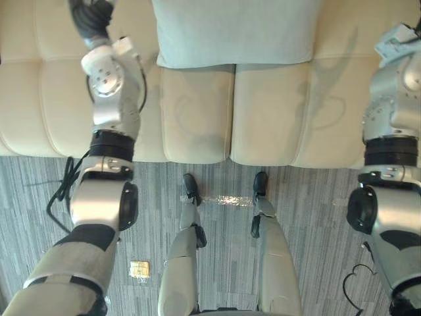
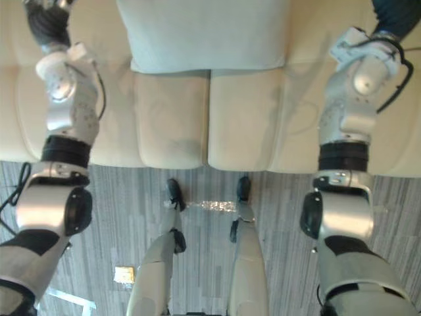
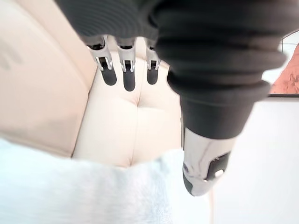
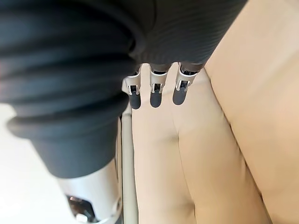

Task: Pick up cushions and gather them together orderly.

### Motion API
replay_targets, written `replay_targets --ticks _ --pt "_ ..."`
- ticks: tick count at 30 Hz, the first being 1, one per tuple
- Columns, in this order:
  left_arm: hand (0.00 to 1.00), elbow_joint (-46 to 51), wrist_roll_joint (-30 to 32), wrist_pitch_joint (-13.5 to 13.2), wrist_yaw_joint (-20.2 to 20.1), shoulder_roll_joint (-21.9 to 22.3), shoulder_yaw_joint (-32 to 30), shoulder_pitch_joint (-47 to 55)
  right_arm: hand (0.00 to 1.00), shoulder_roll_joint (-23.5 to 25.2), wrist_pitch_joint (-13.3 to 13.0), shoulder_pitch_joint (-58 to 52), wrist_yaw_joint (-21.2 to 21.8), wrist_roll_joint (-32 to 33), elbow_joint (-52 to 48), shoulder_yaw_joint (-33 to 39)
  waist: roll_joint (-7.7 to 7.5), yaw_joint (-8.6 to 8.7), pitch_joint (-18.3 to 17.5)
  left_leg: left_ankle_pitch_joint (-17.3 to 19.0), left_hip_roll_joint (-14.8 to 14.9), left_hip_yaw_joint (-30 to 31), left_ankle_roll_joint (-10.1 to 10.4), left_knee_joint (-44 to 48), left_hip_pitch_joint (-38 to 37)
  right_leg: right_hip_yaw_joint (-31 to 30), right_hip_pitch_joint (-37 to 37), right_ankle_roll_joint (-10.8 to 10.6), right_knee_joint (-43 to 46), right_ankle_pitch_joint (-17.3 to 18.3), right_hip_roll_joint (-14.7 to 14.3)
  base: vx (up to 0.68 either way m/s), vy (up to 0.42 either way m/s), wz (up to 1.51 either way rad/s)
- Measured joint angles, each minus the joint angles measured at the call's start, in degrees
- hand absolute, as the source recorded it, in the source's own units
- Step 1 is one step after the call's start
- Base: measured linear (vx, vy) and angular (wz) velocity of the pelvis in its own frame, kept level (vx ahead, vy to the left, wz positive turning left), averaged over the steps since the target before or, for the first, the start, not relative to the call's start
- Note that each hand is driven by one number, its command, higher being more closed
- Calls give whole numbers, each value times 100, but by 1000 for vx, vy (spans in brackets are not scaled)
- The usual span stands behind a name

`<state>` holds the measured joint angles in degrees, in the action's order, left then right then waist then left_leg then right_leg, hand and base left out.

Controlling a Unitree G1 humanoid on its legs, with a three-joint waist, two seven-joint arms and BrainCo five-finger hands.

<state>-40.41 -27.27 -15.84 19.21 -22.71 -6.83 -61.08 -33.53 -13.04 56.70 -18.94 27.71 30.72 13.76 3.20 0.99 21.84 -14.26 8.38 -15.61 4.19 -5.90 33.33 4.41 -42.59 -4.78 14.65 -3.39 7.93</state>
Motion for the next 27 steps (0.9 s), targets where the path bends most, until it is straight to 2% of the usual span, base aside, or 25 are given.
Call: replay_targets --ticks 1,4,5,6,8,10,12,14,16,18,22,27 --pt "0 366 3 -8 -126 0 -5 559 0 -5 -28 -632 139 127 -456 151 -20 2 -9 33 56 -20 48 0 -135 10 118 3 -6 4 -56 25 -73 -12" --pt "0 819 24 -9 -249 68 4 1367 0 13 -107 -1527 282 150 -1077 299 -43 25 -19 46 84 -33 63 0 -280 20 292 70 -80 50 -89 26 -67 -7" --pt "0 1210 109 -10 -320 244 22 2143 0 263 -130 -2299 361 117 -1532 381 -96 17 -38 84 111 -72 106 0 -440 31 441 100 -101 98 -111 26 -66 -9" --pt "0 1283 149 -9 -338 315 35 2348 0 376 -130 -2511 382 88 -1631 401 -110 17 -43 89 117 -80 106 0 -493 31 494 104 -104 104 -119 36 -83 -12" --pt "0 1583 518 9 -515 806 339 3606 0 1147 -157 -3744 590 -314 -1924 387 -221 6 -111 206 117 -108 149 1 -910 46 894 123 -92 254 -136 51 -79 -6" --pt "0 1636 685 20 -610 1042 524 4203 0 1574 -151 -4303 678 -377 -1924 348 -307 2 -184 309 119 -113 141 1 -1134 58 1101 139 -68 349 -140 57 -49 -1" --pt "0 1458 1038 123 -845 1501 683 5215 0 2362 -146 -5358 831 -724 -1878 160 -489 -11 -512 449 119 -119 173 2 -1469 91 1419 141 2 548 -128 108 -42 3" --pt "0 1129 1296 199 -955 1695 718 5628 0 2728 -89 -5822 924 -947 -1783 50 -550 -24 -664 526 112 -121 204 2 -1739 105 1687 126 15 654 -114 112 -17 3" --pt "0 351 1723 380 -1130 1898 728 6187 0 3130 -11 -6416 1069 -1313 -1162 -114 -569 -28 -1088 651 71 -133 229 15 -2109 120 2075 86 2 792 -76 186 4 3" --pt "0 -316 2006 469 -1228 1950 720 6471 0 3253 97 -6581 1179 -1472 -374 -160 -550 -31 -1360 777 29 -132 236 92 -2373 116 2376 44 -44 884 -47 159 7 2" --pt "0 -1219 2722 556 -1351 1952 567 6657 0 3247 244 -6566 1302 -1895 998 -142 -394 -29 -1604 929 -12 -115 241 107 -2716 124 2869 -9 -365 878 -28 97 25 -1" --pt "0 -1572 2945 649 -1382 1885 426 6698 0 3189 452 -6563 1346 -2108 1800 -25 -344 -10 -1669 1065 -63 -102 242 104 -3101 80 3405 -79 -752 721 -31 74 28 -6"
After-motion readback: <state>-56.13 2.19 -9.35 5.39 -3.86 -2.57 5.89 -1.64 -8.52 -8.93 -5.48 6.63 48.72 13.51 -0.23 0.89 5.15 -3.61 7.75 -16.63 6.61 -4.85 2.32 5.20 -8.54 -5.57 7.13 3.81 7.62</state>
